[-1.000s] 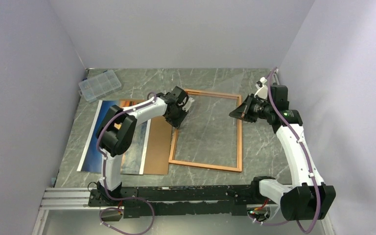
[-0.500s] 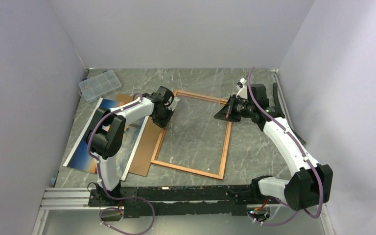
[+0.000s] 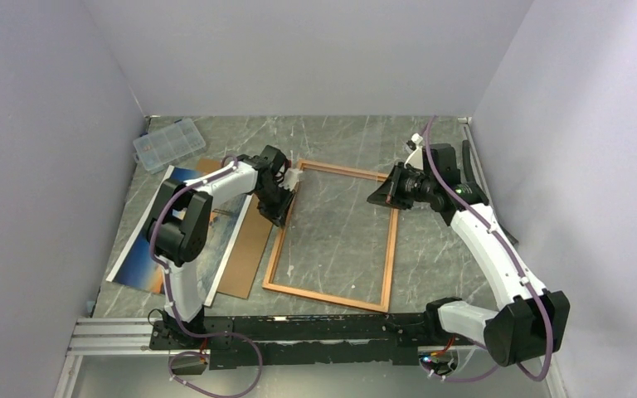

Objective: Put the photo into the frame

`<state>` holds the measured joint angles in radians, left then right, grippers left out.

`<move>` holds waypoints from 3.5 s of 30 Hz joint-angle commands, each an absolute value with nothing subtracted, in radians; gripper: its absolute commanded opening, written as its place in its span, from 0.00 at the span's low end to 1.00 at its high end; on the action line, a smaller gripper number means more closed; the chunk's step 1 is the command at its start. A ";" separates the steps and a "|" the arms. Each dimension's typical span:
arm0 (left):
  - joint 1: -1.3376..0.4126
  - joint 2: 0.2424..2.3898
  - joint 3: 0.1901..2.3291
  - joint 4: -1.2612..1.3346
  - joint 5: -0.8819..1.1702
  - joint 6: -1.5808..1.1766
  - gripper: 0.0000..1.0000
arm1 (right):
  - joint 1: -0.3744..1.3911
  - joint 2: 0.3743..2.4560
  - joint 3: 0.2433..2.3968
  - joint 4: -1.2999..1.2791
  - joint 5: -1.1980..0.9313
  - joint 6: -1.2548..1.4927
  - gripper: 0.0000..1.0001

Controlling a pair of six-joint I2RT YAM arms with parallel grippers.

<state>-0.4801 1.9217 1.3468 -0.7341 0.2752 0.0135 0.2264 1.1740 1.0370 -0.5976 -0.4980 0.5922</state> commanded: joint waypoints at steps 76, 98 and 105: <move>-0.316 1.881 1.315 -0.770 0.438 0.031 0.39 | -0.043 0.942 0.456 -0.259 -0.690 0.685 0.00; -0.376 1.912 1.366 -0.776 0.445 0.038 0.36 | -0.061 1.033 0.589 -0.395 -0.722 0.573 0.00; -0.379 1.910 1.348 -0.765 0.448 0.041 0.36 | -0.062 1.058 0.597 -0.380 -0.712 0.588 0.00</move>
